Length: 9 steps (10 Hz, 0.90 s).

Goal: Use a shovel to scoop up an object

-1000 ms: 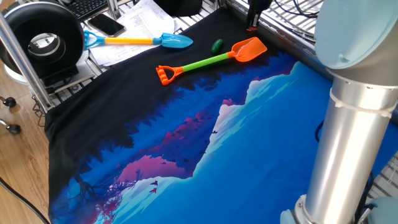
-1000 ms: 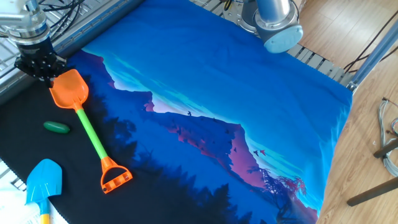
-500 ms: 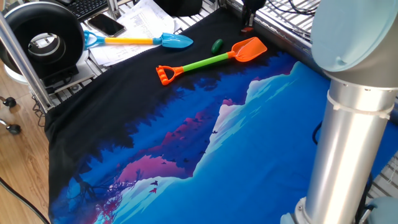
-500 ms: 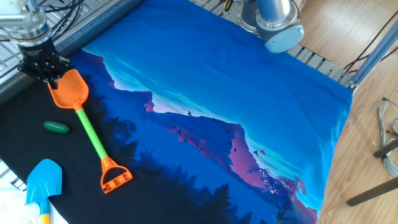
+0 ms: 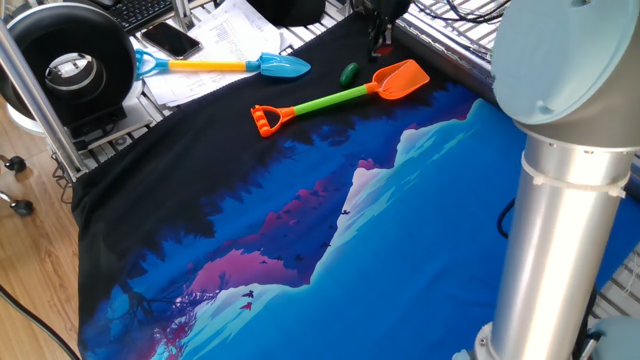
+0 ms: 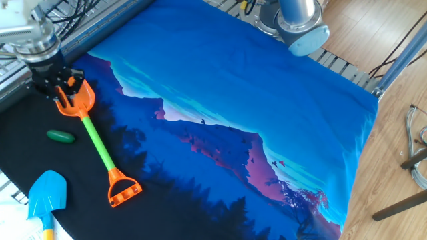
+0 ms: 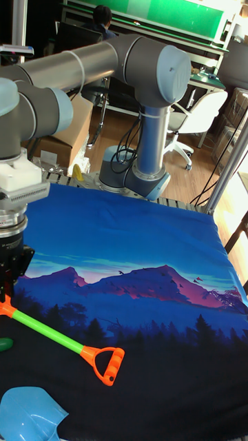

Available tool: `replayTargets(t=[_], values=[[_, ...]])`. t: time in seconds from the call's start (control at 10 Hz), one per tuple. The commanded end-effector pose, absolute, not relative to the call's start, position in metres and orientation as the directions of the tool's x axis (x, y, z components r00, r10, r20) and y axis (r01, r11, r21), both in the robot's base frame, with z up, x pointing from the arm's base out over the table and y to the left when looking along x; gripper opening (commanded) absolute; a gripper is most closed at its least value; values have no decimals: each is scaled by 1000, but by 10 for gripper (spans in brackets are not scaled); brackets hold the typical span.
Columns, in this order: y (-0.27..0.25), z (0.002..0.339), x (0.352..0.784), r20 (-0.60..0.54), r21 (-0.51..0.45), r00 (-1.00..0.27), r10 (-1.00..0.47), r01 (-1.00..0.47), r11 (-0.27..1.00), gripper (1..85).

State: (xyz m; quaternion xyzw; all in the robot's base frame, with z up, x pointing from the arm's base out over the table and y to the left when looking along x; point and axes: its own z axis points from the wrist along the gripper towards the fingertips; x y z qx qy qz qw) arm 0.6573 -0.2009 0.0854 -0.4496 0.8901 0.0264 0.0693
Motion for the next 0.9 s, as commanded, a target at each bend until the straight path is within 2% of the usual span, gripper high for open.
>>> replayTargets(t=[0.0,0.1,0.3,0.5,0.7,0.8], values=[[-187,86,656,-152,9,-557,-817,-827,562,850],[-182,85,656,-156,9,-526,-836,-847,531,850],[-169,79,656,-161,27,-503,-849,-862,506,787],[-157,77,660,-154,28,-501,-852,-864,503,707],[-152,74,662,-142,21,-493,-859,-869,495,577],[-151,70,664,-141,19,-483,-864,-874,486,563]])
